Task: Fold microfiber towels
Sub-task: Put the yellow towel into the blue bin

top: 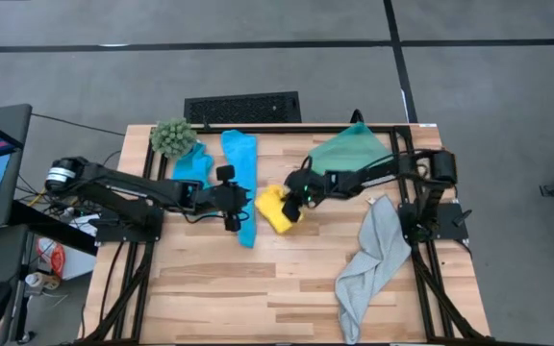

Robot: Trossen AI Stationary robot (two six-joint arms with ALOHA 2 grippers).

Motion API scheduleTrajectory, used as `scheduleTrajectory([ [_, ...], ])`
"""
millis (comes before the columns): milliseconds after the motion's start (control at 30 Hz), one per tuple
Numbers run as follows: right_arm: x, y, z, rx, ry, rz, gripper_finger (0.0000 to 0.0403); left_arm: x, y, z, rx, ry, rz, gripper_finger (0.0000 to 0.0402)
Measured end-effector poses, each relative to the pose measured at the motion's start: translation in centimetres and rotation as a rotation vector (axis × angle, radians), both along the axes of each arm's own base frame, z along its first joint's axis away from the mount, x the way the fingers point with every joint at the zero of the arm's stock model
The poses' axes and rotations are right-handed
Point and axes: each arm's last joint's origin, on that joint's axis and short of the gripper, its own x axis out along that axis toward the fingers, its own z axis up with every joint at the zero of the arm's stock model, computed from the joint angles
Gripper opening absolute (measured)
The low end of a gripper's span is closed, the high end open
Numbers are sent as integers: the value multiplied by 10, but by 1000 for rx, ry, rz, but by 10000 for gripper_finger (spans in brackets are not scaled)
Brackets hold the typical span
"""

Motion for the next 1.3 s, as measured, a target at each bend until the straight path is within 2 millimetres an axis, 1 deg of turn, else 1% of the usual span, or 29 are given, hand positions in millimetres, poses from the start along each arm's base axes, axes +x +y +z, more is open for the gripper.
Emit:
scheduleTrajectory([
  [100,-7,-11,16,-29,-18,-27,18,-4,-6,5,5,-22,-1,102],
  [200,-16,-21,38,-60,-50,-35,18,-6,-12,6,21,-21,0,102],
  [300,-31,-38,60,-92,-57,-69,18,-9,-16,4,33,0,13,102],
  [400,-54,-55,87,-125,-80,-105,18,-11,-18,1,24,24,20,102],
  [467,-75,-66,103,-139,-63,-136,18,-12,-20,1,19,27,23,102],
  [600,-116,-91,122,-138,-30,-166,18,-13,-22,0,12,33,28,102],
  [700,-142,-109,128,-109,-33,-183,18,-13,-22,0,10,30,31,102],
  [833,-169,-132,125,-23,-38,-185,18,-13,-22,0,6,25,36,102],
  [900,-176,-143,118,33,-56,-175,18,-13,-22,0,5,24,37,102],
  [967,-178,-150,106,100,-64,-152,18,-13,-22,0,0,21,41,102],
  [1167,-176,-163,64,223,20,-140,18,-13,-22,0,-12,21,53,102],
  [1300,-177,-167,45,289,49,-147,18,-14,-22,-1,-14,29,57,102],
])
